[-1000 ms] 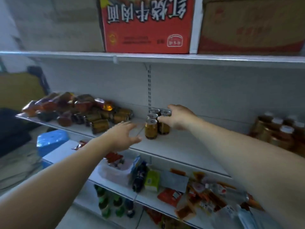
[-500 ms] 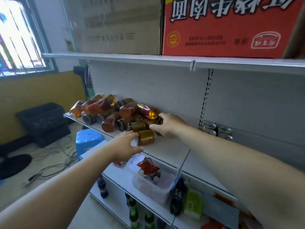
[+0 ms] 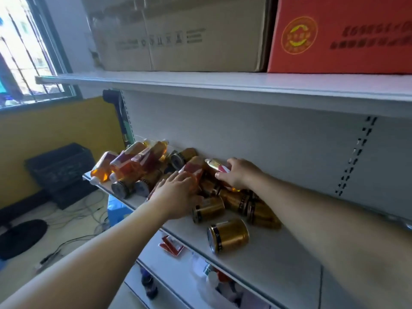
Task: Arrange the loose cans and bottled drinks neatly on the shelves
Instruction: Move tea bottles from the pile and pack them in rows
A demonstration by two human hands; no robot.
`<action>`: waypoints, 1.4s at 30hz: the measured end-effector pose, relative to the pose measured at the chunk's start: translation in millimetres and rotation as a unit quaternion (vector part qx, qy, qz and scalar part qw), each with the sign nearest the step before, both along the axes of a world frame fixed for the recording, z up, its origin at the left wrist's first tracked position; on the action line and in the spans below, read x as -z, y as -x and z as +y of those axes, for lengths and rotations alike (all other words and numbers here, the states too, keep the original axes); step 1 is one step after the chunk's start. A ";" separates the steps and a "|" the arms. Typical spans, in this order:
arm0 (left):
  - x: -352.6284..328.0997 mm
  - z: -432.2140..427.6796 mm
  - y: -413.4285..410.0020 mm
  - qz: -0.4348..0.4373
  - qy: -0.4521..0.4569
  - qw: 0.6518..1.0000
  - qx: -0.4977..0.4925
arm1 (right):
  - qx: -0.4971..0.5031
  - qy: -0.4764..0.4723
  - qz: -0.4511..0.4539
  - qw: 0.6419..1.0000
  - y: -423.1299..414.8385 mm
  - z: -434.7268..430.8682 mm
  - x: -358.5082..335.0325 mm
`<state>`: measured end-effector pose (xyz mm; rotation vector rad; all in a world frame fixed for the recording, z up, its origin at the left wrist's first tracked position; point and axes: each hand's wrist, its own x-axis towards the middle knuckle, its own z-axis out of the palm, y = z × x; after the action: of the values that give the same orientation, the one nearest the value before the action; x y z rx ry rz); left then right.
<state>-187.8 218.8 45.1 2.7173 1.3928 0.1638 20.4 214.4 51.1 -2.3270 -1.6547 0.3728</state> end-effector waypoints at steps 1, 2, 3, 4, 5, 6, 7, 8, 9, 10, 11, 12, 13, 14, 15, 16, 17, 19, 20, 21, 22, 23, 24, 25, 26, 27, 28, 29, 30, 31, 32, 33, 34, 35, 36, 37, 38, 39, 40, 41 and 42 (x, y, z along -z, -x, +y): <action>-1.8 13.7 -2.4 -0.021 0.002 1.000 -0.008 | 0.007 0.008 -0.009 1.000 -1.3 11.7 3.2; -3.1 27.6 -5.4 -0.043 0.015 0.999 -0.017 | 0.016 0.016 -0.020 1.000 -2.5 22.9 6.2; -4.1 42.7 -8.0 -0.057 0.037 0.997 -0.032 | 0.025 0.026 -0.032 0.999 -2.9 33.2 8.8; -4.2 58.6 -10.9 -0.057 0.062 0.995 -0.051 | 0.034 0.038 -0.047 0.998 -2.7 41.8 11.2; -3.2 74.2 -14.3 -0.048 0.081 0.993 -0.068 | 0.042 0.053 -0.061 0.996 -1.7 49.5 13.7; -1.3 90.0 -18.4 -0.037 0.093 0.992 -0.075 | 0.051 0.068 -0.072 0.994 -0.3 56.6 16.6; 1.9 104.8 -22.9 -0.028 0.100 0.992 -0.070 | 0.060 0.081 -0.079 0.992 1.7 62.6 19.4; 3.9 115.9 -27.5 -0.019 0.104 0.993 -0.055 | 0.068 0.089 -0.085 0.990 3.6 68.1 22.3; 7.0 126.3 -32.7 -0.010 0.107 0.993 -0.039 | 0.076 0.094 -0.092 0.988 5.1 73.1 24.7; 10.1 134.3 -38.0 -0.001 0.112 0.993 -0.027 | 0.083 0.093 -0.098 0.987 5.9 77.0 27.2; 12.6 140.4 -42.0 0.010 0.122 0.992 -0.022 | 0.090 0.090 -0.101 0.987 6.4 80.2 29.8; 16.6 147.2 -46.9 0.024 0.134 0.990 -0.022 | 0.097 0.085 -0.104 0.986 6.3 82.6 32.3; 21.8 153.8 -50.9 0.033 0.149 0.988 -0.021 | 0.103 0.081 -0.105 0.986 6.2 84.2 34.2; 26.5 158.4 -54.1 0.040 0.170 0.984 -0.023 | 0.110 0.078 -0.104 0.985 5.3 85.7 36.2; 28.7 159.7 -55.6 0.040 0.197 0.979 -0.028 | 0.118 0.074 -0.101 0.985 4.9 86.6 37.3; 28.9 159.3 -56.1 0.021 0.221 0.974 -0.036 | 0.125 0.068 -0.096 0.985 4.7 87.2 38.7; 30.7 159.6 -56.0 -0.004 0.231 0.972 -0.048 | 0.132 0.063 -0.093 0.985 5.0 87.4 39.7; 32.4 159.7 -55.0 -0.057 0.221 0.971 -0.065 | 0.139 0.051 -0.093 0.985 5.3 87.1 41.4; 34.6 161.3 -54.7 -0.079 0.221 0.969 -0.072 | 0.143 0.042 -0.099 0.984 5.2 86.4 42.6; 34.5 160.9 -52.4 -0.100 0.226 0.966 -0.077 | 0.147 0.030 -0.103 0.983 5.0 85.2 43.7; 34.2 160.0 -50.5 -0.118 0.233 0.962 -0.083 | 0.152 0.017 -0.104 0.983 4.3 83.7 44.9; 35.6 159.3 -48.4 -0.135 0.240 0.957 -0.090 | 0.156 0.005 -0.101 0.983 3.8 81.9 45.7; 36.8 158.2 -46.3 -0.152 0.240 0.954 -0.092 | 0.160 -0.005 -0.096 0.982 2.5 80.3 46.3; 37.7 156.1 -44.3 -0.167 0.235 0.953 -0.095 | 0.164 -0.014 -0.089 0.982 1.1 78.2 46.4; 39.1 153.9 -42.3 -0.179 0.228 0.952 -0.096 | 0.168 -0.023 -0.079 0.982 -1.1 76.3 47.1; 40.7 151.2 -40.7 -0.185 0.223 0.952 -0.100 | 0.173 -0.033 -0.066 0.982 -3.2 74.0 47.3; 41.3 148.4 -39.2 -0.198 0.217 0.951 -0.099 | 0.177 -0.043 -0.051 0.982 -4.8 71.3 47.2; 40.8 145.3 -37.6 -0.216 0.218 0.946 -0.100 | 0.181 -0.053 -0.034 0.981 -6.4 68.7 47.4; 41.7 143.1 -36.4 -0.240 0.221 0.940 -0.099 | 0.184 -0.063 -0.018 0.981 -8.0 66.2 47.4; 41.1 139.1 -35.4 -0.269 0.225 0.931 -0.098 | 0.189 -0.072 -0.001 0.979 -9.0 62.8 46.7; 40.3 135.0 -34.4 -0.305 0.225 0.921 -0.092 | 0.196 -0.084 0.020 0.977 -10.4 60.0 46.2; 40.4 131.2 -33.8 -0.347 0.228 0.906 -0.085 | 0.205 -0.102 0.045 0.972 -11.4 56.7 44.8; 40.8 127.6 -32.4 -0.392 0.239 0.885 -0.075 | 0.217 -0.124 0.079 0.965 -12.9 53.8 43.7; 40.0 123.4 -31.1 -0.440 0.261 0.857 -0.064 | 0.225 -0.149 0.123 0.955 -14.2 50.2 41.8; 38.4 119.4 -29.2 -0.490 0.293 0.819 -0.054 | 0.227 -0.174 0.177 0.942 -14.7 46.3 39.7; 37.3 116.8 -27.6 -0.536 0.331 0.775 -0.047 | 0.223 -0.193 0.236 0.926 -14.4 41.8 37.7; 35.8 113.7 -25.7 -0.570 0.371 0.732 -0.041 | 0.214 -0.206 0.290 0.910 -13.0 36.4 35.6; 34.9 111.5 -24.1 -0.591 0.407 0.696 -0.027 | 0.204 -0.214 0.336 0.894 -9.7 29.7 33.1; 32.6 108.8 -22.9 -0.596 0.440 0.671 -0.009 | 0.197 -0.222 0.380 0.876 -4.9 22.4 30.0; 31.5 105.6 -22.2 -0.598 0.473 0.647 0.010 | 0.191 -0.232 0.425 0.854 0.1 15.1 27.2; 31.2 102.9 -21.4 -0.599 0.505 0.621 0.025 | 0.189 -0.244 0.468 0.828 5.5 8.1 25.7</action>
<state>-166.4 321.7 13.9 1.1154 0.5740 0.7307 14.9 222.4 25.4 -1.5792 -0.6748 0.7372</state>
